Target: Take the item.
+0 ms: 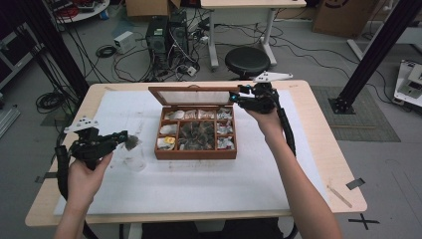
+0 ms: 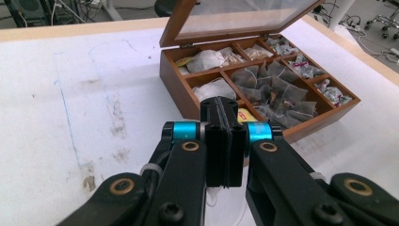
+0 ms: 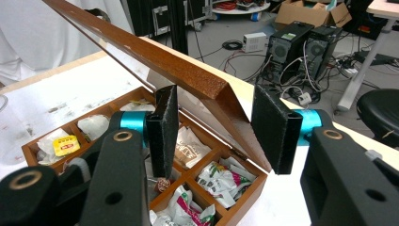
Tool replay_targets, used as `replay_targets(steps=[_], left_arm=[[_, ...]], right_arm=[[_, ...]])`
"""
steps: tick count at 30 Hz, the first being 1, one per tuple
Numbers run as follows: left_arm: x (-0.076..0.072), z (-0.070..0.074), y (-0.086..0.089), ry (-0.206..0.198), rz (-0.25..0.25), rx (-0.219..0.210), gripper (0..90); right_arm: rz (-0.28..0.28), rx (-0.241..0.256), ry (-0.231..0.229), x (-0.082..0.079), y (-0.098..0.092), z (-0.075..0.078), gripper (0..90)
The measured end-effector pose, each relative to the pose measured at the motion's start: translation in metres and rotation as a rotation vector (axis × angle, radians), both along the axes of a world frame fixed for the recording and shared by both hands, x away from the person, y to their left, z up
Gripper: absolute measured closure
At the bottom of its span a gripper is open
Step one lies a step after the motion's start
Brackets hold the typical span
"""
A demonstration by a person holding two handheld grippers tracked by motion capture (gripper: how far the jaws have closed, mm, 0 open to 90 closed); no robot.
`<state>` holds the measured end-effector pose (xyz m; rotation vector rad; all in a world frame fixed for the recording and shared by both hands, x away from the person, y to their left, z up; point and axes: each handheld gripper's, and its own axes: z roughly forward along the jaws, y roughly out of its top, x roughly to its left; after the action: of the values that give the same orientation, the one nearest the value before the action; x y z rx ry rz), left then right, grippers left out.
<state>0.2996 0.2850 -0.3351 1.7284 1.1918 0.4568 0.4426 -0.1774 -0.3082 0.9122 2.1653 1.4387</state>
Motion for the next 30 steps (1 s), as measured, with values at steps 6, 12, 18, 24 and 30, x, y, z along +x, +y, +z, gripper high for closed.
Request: replay_targets(steps=[6, 12, 18, 24, 30], left_arm=[[-0.002, -0.006, 0.002, 0.018, 0.006, 0.015, 89.4], [-0.003, -0.011, 0.005, 0.029, 0.014, 0.017, 89.4], [-0.003, -0.015, 0.005, 0.035, 0.013, 0.022, 89.4], [-0.004, -0.017, 0.003, 0.042, 0.007, 0.030, 89.4], [-0.004, -0.020, 0.002, 0.050, 0.004, 0.046, 89.3]], right_arm=[[-0.001, 0.000, 0.000, 0.000, 0.000, 0.000, 53.2], [-0.001, -0.003, -0.001, 0.000, 0.000, 0.000, 53.2], [-0.001, -0.003, 0.000, 0.000, 0.000, 0.000, 53.2], [-0.002, -0.002, -0.001, 0.000, 0.000, 0.000, 53.2], [-0.001, -0.003, 0.000, 0.000, 0.000, 0.000, 53.2]])
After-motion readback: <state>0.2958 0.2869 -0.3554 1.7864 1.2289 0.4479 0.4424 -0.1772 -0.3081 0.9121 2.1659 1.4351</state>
